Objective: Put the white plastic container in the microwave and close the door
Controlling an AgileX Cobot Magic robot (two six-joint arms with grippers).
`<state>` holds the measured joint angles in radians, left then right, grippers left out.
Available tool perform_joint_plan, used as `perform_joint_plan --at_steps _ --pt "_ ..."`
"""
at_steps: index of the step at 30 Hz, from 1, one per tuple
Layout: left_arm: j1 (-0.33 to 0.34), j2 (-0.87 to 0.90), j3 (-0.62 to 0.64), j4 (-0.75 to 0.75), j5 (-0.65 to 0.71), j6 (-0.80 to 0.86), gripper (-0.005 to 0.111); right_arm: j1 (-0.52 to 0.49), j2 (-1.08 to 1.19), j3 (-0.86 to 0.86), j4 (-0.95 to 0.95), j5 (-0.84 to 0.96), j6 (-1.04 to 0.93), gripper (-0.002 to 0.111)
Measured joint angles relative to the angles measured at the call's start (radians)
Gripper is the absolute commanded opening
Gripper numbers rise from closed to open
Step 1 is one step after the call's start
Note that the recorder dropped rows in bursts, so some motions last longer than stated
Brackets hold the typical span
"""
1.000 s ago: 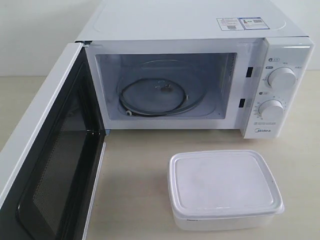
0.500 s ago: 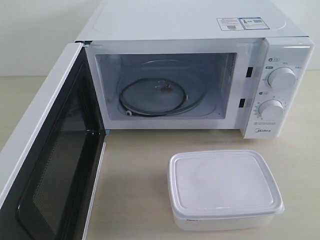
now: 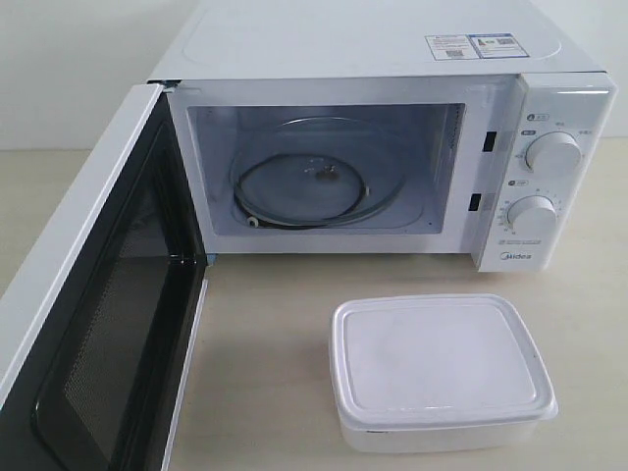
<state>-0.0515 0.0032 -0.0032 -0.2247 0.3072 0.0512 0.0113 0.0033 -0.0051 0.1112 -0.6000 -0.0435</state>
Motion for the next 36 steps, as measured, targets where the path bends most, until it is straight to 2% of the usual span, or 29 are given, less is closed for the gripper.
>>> perform_joint_plan --at_steps 2,5,8,11,14,20,36 --pt "0.0 0.0 0.0 0.0 0.0 0.0 0.004 0.0 0.0 -0.046 0.111 0.057 -0.083 0.0" --pt "0.0 0.0 0.0 0.0 0.0 0.0 0.004 0.0 0.019 -0.171 0.316 0.246 -0.329 0.0" --pt "0.0 0.0 0.0 0.0 0.0 0.0 0.004 0.0 0.114 -0.295 0.413 0.442 -0.496 0.0" --pt "0.0 0.0 0.0 0.0 0.0 0.0 0.004 0.0 0.224 -0.386 0.449 0.63 -0.548 0.0" --pt "0.0 0.0 0.0 0.0 0.0 0.0 0.004 0.0 0.318 -0.424 0.457 0.743 -0.552 0.0" --pt "0.0 0.0 0.0 0.0 0.0 0.0 0.004 0.0 0.409 -0.43 0.457 0.777 -0.552 0.0" --pt "0.0 0.0 0.0 0.0 0.0 0.0 0.004 0.0 0.414 -0.431 0.528 0.71 -0.515 0.0"
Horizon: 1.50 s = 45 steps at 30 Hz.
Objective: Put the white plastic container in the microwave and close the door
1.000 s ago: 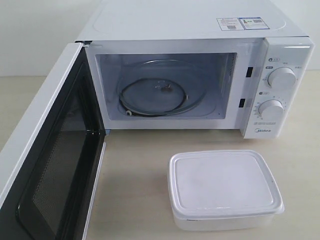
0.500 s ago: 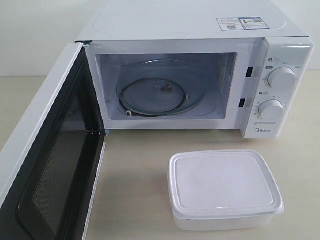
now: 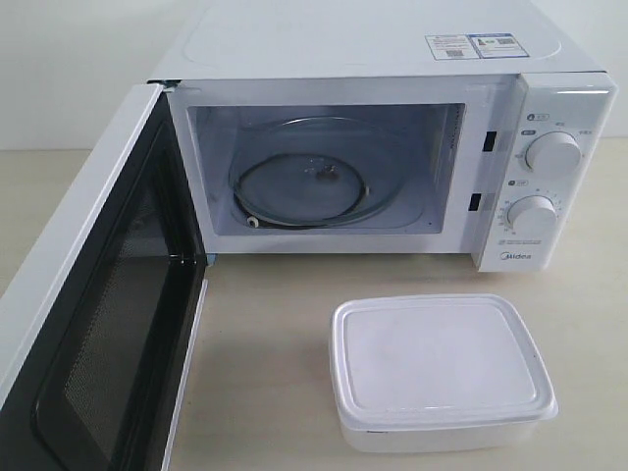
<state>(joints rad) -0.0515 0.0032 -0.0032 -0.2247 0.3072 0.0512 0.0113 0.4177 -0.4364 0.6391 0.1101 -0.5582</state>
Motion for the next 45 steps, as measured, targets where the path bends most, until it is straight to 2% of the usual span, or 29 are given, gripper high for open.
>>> perform_joint_plan --at_steps 6,10,12,13,14,15,17,20,24,30,34,38,41,45 --pt "0.0 0.0 0.0 0.0 0.0 0.0 0.004 0.0 0.002 0.123 0.001 -0.179 -0.042 0.0" --pt "0.0 0.0 0.0 0.0 0.0 0.0 0.004 0.0 0.002 0.302 -0.006 -0.385 0.161 0.0" --pt "0.0 0.0 0.0 0.0 0.0 0.0 0.004 0.0 0.009 0.39 -0.062 -0.467 0.312 0.0" --pt "0.0 0.0 0.0 0.0 0.0 0.0 0.004 0.0 0.026 0.428 -0.173 -0.498 0.453 0.0" --pt "0.0 0.0 0.0 0.0 0.0 0.0 0.004 0.0 0.036 0.429 -0.252 -0.5 0.493 0.0" --pt "0.0 0.0 0.0 0.0 0.0 0.0 0.004 0.0 0.073 0.431 -0.419 -0.525 0.598 0.0" --pt "0.0 0.0 0.0 0.0 0.0 0.0 0.004 0.0 0.15 0.416 -0.57 -0.551 0.695 0.0" --pt "0.0 0.0 0.0 0.0 0.0 0.0 0.004 0.0 0.317 0.393 -0.631 -0.6 0.725 0.0" --pt "0.0 0.0 0.0 0.0 0.0 0.0 0.004 0.0 0.662 0.371 -0.668 -0.847 0.725 0.0" --pt "0.0 0.0 0.0 0.0 0.0 0.0 0.004 0.0 1.022 0.289 -0.769 -0.873 0.764 0.0" --pt "0.0 0.0 0.0 0.0 0.0 0.0 0.004 0.0 1.054 0.289 -0.803 -0.887 0.769 0.0" --pt "0.0 0.0 0.0 0.0 0.0 0.0 0.004 0.0 1.056 0.287 -0.929 -0.996 0.806 0.0" --pt "0.0 0.0 0.0 0.0 0.0 0.0 0.004 0.0 1.056 0.285 -1.125 -1.047 0.879 0.0" --pt "0.0 0.0 0.0 0.0 0.0 0.0 0.004 0.0 1.056 0.257 -1.46 -1.006 1.021 0.0"
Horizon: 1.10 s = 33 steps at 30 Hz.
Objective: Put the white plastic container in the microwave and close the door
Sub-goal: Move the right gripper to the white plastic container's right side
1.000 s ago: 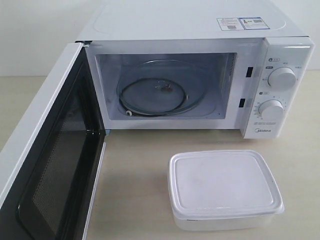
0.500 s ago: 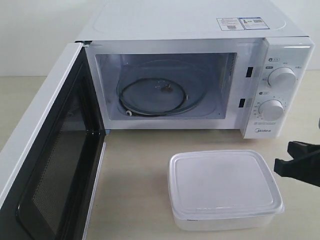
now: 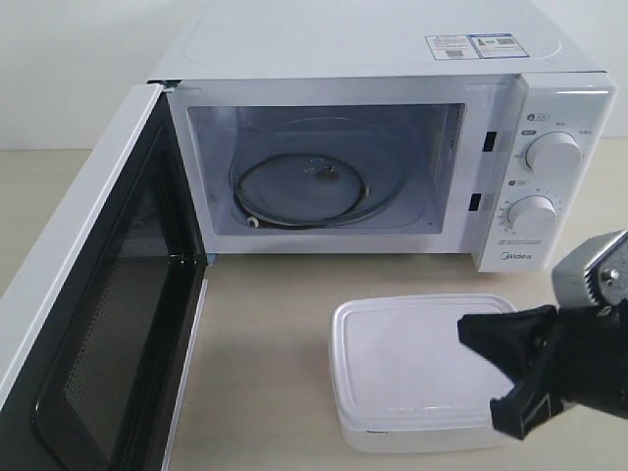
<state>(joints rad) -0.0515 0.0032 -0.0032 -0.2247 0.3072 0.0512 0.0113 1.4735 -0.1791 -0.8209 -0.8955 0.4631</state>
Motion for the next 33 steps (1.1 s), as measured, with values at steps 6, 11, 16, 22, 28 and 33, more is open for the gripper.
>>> perform_joint_plan --at_steps 6,11,16,22,28,33 --pt "0.0 0.0 0.0 0.0 0.0 0.0 0.004 0.0 0.0 -0.037 -0.346 -0.013 0.212 0.0" --pt "0.0 0.0 0.0 0.0 0.0 0.0 0.004 0.0 0.0 -0.041 -0.509 -0.121 0.345 0.0" --pt "0.0 0.0 0.0 0.0 0.0 0.0 0.004 0.0 0.0 -0.041 -0.544 -0.008 0.501 0.0" --pt "0.0 0.0 0.0 0.0 0.0 0.0 0.004 0.0 0.003 -0.041 -0.549 0.136 0.659 0.0" --pt "0.0 0.0 0.0 0.0 0.0 0.0 0.004 0.0 0.005 -0.041 -0.575 0.196 0.78 0.0" --pt "0.0 0.0 0.0 0.0 0.0 0.0 0.004 0.0 0.007 -0.041 -0.562 0.322 0.832 0.0"
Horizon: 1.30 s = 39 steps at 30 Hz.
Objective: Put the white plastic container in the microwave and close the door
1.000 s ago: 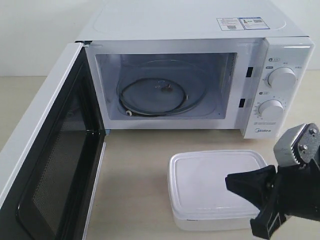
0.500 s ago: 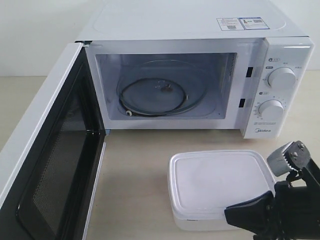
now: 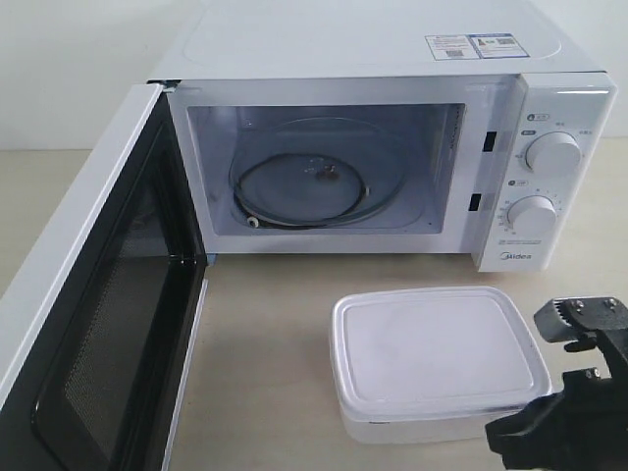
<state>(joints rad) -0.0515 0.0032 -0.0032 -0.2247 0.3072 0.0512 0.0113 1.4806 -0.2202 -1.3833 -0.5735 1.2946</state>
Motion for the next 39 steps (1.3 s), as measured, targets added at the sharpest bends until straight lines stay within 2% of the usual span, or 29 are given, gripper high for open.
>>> perform_joint_plan --at_steps 6,12,18,25,33,36,39 --pt "0.0 0.0 0.0 0.0 0.0 0.0 0.004 0.0 0.002 -0.064 0.251 0.204 -0.055 0.0" --pt "0.0 0.0 0.0 0.0 0.0 0.0 0.004 0.0 0.005 -0.193 0.339 0.056 -0.088 0.0" --pt "0.0 0.0 0.0 0.0 0.0 0.0 0.004 0.0 0.001 -0.227 0.314 0.075 -0.088 0.0" --pt "0.0 0.0 0.0 0.0 0.0 0.0 0.004 0.0 -0.087 -0.135 0.327 0.079 -0.131 0.0" --pt "0.0 0.0 0.0 0.0 0.0 0.0 0.004 0.0 -0.297 0.073 0.815 0.001 -0.284 0.0" --pt "0.0 0.0 0.0 0.0 0.0 0.0 0.004 0.0 -0.3 0.086 0.877 0.076 -0.179 0.0" --pt "0.0 0.0 0.0 0.0 0.0 0.0 0.004 0.0 -0.282 0.09 0.824 0.122 -0.039 0.0"
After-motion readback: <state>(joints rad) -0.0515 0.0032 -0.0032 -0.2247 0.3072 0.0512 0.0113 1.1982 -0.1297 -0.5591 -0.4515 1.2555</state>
